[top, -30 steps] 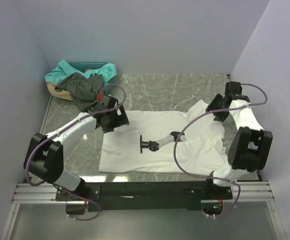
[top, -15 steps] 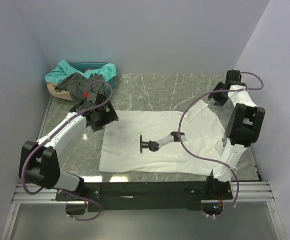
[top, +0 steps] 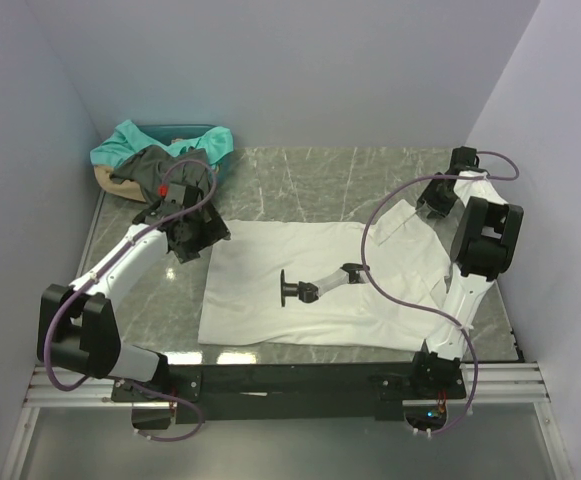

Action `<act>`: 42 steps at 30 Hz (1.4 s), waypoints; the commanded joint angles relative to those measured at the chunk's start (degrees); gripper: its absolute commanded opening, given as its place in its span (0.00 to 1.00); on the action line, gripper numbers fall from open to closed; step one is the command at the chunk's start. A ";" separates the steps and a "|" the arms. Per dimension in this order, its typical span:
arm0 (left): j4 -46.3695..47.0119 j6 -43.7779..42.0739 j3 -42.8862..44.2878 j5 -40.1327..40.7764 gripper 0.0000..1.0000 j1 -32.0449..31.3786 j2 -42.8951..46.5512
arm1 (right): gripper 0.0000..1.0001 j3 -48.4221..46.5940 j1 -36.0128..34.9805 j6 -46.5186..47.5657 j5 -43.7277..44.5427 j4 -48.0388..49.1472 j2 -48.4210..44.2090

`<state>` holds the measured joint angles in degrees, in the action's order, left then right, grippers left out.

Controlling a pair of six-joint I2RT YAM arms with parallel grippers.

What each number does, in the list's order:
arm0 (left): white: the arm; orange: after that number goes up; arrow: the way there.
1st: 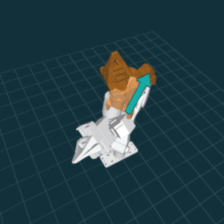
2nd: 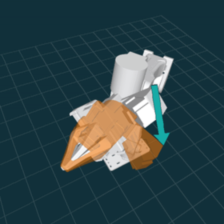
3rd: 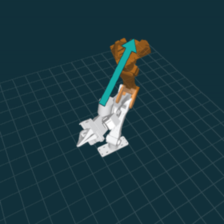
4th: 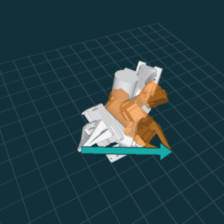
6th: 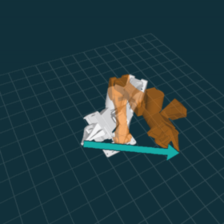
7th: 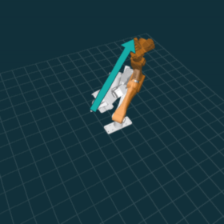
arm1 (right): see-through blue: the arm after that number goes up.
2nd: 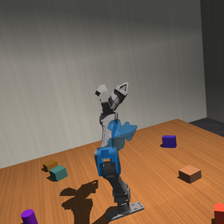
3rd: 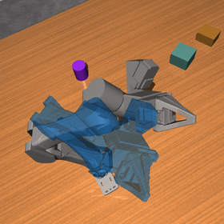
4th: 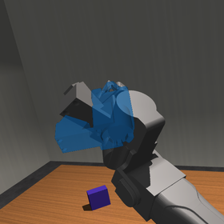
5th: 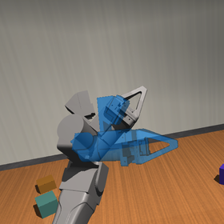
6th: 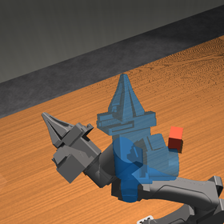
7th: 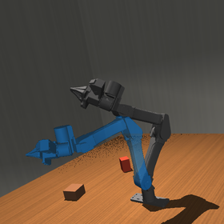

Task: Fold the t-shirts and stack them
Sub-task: Fold the tshirt

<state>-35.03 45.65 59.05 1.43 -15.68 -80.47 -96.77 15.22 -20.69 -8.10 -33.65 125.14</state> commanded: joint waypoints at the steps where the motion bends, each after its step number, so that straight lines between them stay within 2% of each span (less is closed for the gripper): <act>1: 0.31 -1.44 -0.16 -0.20 0.98 0.65 0.49 | 0.51 -2.02 0.25 2.14 -1.83 2.10 0.01; 13: 1.01 -1.18 -0.95 -0.99 0.98 0.74 -1.01 | 0.48 -1.40 0.25 3.02 -4.91 2.54 1.51; 25: 1.98 -0.91 -2.36 -1.96 0.98 0.74 -1.71 | 0.39 -1.93 0.16 3.90 -6.40 1.83 1.95; 31: 2.33 -1.88 -1.22 -1.52 0.98 0.74 -3.73 | 0.21 -3.25 0.16 4.60 -7.72 1.04 2.74; 32: 2.24 -2.23 -0.69 -1.61 0.98 0.74 -4.08 | 0.13 -3.94 0.16 4.69 -7.98 0.61 2.91; 35: 2.33 -3.02 0.19 -1.61 0.98 0.74 -5.40 | 0.00 -4.91 0.16 4.78 -8.60 0.25 3.53; 41: 2.86 -4.25 3.52 -1.69 0.98 0.83 -9.17 | 0.00 -3.52 0.16 4.34 -8.43 1.13 2.48; 42: 2.77 -4.43 4.40 0.22 0.97 0.83 -10.66 | 0.00 -3.08 0.16 4.17 -8.34 1.39 1.52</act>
<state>-33.69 43.03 59.46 0.32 -15.18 -89.08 -99.39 15.27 -16.62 -15.99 -33.21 127.85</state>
